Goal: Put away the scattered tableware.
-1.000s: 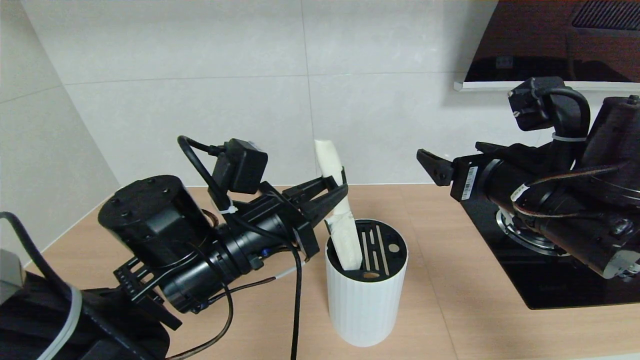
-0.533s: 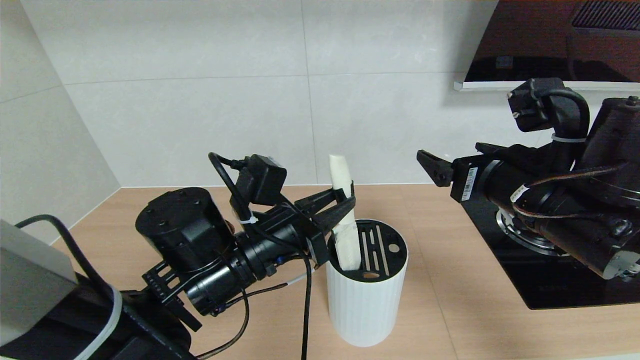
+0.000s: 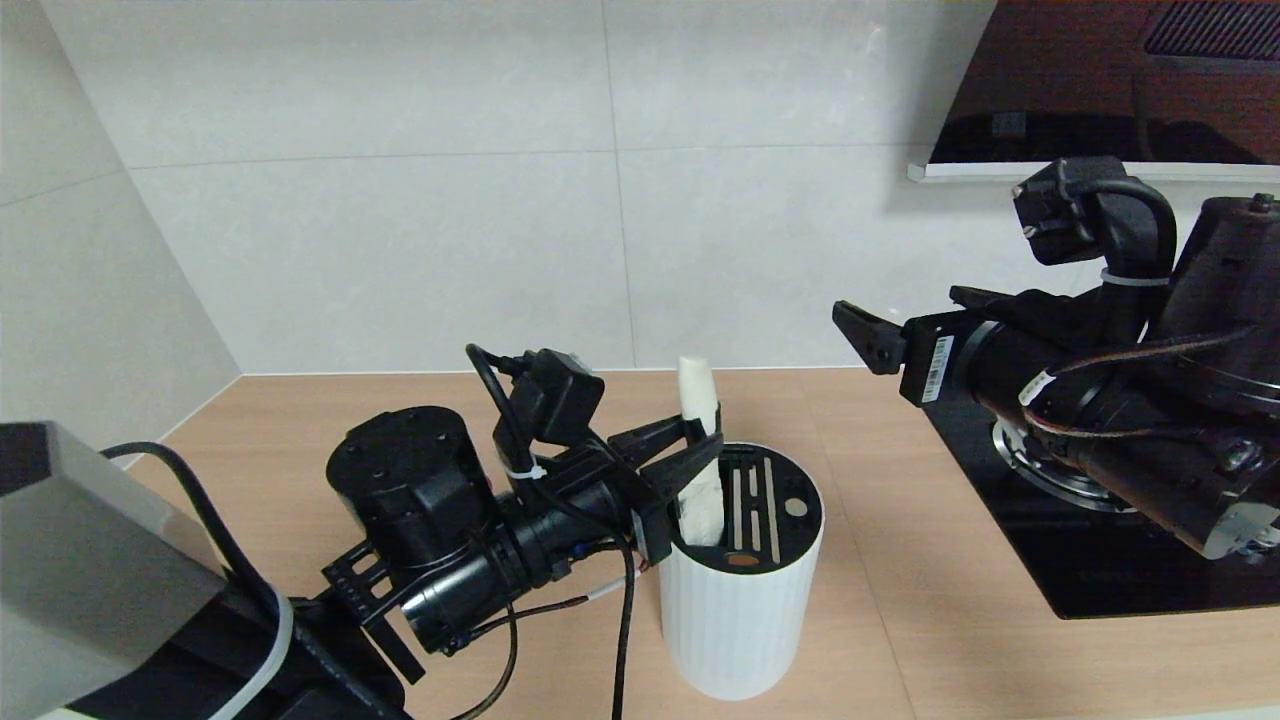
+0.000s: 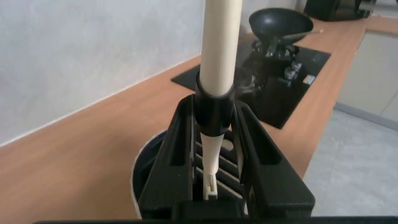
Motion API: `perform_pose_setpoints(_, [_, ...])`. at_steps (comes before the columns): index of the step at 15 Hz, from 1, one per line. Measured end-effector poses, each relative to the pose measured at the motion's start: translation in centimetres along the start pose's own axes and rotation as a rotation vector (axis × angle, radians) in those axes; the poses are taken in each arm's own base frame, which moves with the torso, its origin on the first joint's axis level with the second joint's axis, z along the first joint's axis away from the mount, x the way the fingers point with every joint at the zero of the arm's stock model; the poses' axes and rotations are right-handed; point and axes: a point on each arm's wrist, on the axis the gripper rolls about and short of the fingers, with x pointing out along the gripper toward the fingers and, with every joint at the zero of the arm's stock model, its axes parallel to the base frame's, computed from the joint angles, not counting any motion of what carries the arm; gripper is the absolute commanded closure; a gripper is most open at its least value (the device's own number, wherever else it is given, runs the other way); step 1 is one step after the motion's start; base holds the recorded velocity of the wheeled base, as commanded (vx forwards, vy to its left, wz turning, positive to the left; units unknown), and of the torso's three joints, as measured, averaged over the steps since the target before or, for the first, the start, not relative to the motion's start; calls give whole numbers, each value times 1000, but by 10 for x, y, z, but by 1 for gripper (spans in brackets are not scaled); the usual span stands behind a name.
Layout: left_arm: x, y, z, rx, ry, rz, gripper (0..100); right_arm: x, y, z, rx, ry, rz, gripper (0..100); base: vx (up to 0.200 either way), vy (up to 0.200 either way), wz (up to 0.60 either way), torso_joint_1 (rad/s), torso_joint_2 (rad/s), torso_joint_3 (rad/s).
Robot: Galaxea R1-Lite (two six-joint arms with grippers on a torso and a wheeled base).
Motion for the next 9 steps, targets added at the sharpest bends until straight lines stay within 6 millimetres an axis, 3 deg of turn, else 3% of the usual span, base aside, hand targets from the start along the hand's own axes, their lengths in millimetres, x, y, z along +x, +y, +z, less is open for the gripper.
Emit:
perform_pose_setpoints(3, [0,0,-3,-2,9,-1,100,0,0,0,-1,1,0,0,0,0,0,0,0,0])
perform_pose_setpoints(4, [1,-1,-3,-2,6,-2,0,0,0,0,-1,1,0,0,0,0,0,0,0,0])
perform_pose_setpoints(9, [2,-1,-1,1,-13,-2,0,0,0,0,-1,1,-1,0,0,0,0,0,0,0])
